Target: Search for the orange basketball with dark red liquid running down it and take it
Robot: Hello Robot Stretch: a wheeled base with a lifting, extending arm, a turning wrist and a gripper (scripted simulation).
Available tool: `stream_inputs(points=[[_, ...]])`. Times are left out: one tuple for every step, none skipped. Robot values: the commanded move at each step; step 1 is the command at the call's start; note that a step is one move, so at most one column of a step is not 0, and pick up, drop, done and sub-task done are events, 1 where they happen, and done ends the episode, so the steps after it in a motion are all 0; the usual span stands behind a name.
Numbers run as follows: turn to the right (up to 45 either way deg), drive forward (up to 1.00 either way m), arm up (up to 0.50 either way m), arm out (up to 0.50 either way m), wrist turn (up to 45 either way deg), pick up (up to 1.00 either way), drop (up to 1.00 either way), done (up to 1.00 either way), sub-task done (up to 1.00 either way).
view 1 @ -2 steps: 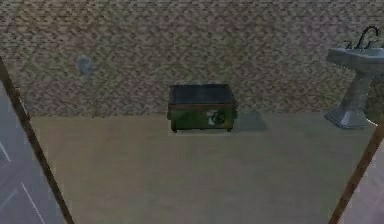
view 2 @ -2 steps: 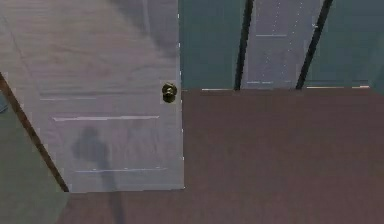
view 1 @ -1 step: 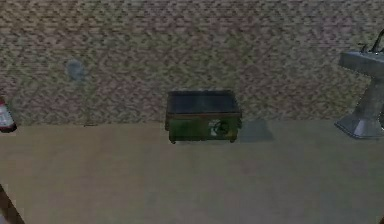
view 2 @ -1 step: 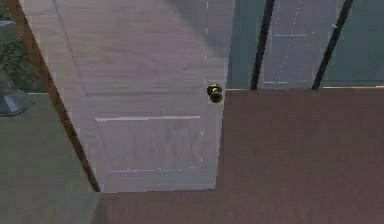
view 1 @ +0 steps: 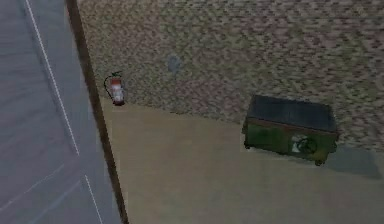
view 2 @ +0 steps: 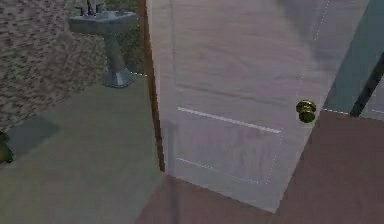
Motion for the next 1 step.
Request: stream_inputs(points=[[0.0, 1.00, 0.00, 0.00, 0.0, 0.00, 0.00, 0.00, 0.00]])
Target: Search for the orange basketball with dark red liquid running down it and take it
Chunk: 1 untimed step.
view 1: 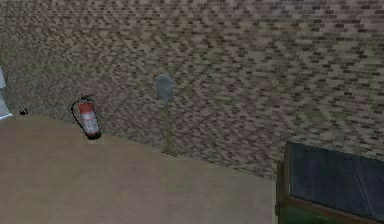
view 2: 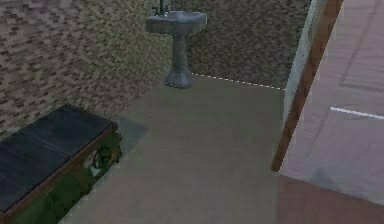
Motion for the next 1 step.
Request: stream_inputs(points=[[-3.0, 0.00, 0.00, 0.00, 0.0, 0.00, 0.00, 0.00, 0.00]])
